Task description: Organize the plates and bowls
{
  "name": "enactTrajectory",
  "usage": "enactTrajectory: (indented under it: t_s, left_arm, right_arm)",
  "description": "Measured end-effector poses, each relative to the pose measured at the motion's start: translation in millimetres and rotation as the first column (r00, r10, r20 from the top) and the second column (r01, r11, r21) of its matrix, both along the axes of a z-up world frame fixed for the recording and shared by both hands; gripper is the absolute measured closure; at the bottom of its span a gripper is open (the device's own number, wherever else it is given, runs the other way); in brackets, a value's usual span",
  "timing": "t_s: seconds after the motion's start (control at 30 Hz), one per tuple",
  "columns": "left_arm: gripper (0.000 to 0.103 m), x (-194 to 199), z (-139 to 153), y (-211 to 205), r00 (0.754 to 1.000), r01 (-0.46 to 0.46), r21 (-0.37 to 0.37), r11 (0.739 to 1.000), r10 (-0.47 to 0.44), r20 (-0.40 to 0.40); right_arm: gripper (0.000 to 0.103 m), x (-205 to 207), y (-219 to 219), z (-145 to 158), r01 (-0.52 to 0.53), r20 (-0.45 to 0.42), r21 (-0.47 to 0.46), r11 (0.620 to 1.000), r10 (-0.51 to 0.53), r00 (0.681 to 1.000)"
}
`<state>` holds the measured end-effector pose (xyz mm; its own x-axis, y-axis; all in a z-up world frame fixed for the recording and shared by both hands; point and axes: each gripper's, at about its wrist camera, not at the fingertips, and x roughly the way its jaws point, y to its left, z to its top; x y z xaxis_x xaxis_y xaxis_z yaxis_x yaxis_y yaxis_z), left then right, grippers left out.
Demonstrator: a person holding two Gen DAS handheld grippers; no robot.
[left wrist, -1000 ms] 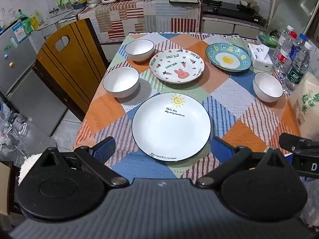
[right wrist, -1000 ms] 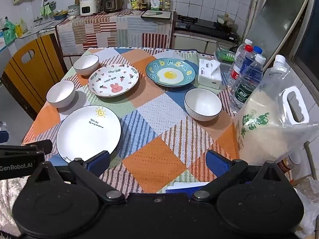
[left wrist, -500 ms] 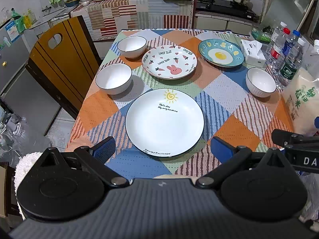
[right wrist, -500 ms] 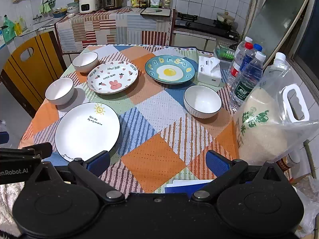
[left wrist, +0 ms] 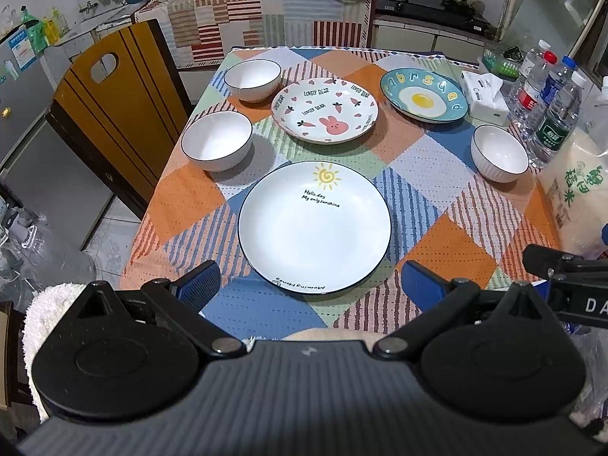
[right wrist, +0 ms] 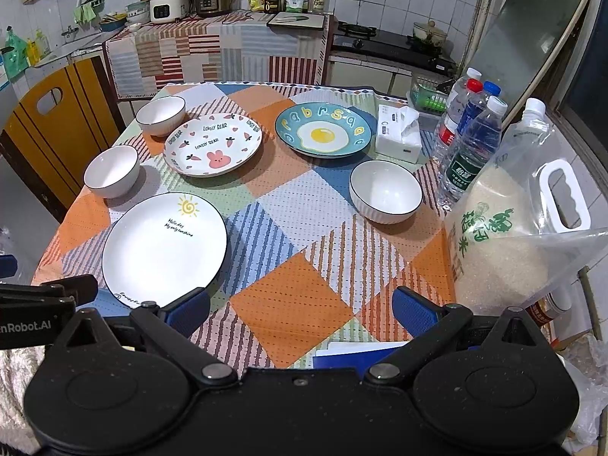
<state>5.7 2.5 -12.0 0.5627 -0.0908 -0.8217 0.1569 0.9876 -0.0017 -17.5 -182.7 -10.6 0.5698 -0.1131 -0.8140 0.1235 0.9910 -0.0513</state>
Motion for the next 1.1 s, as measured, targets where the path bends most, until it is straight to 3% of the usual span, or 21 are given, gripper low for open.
enactTrajectory:
  t_s: [1.1]
  left_arm:
    - [0.000, -1.5, -4.8, -0.5, 1.000, 0.007, -0.007, 1.000, -0.007, -0.011]
  right_arm:
    - [0.000, 0.8, -3.6, -2.3, 0.002, -0.007, 0.000, 1.000, -0.002, 1.000]
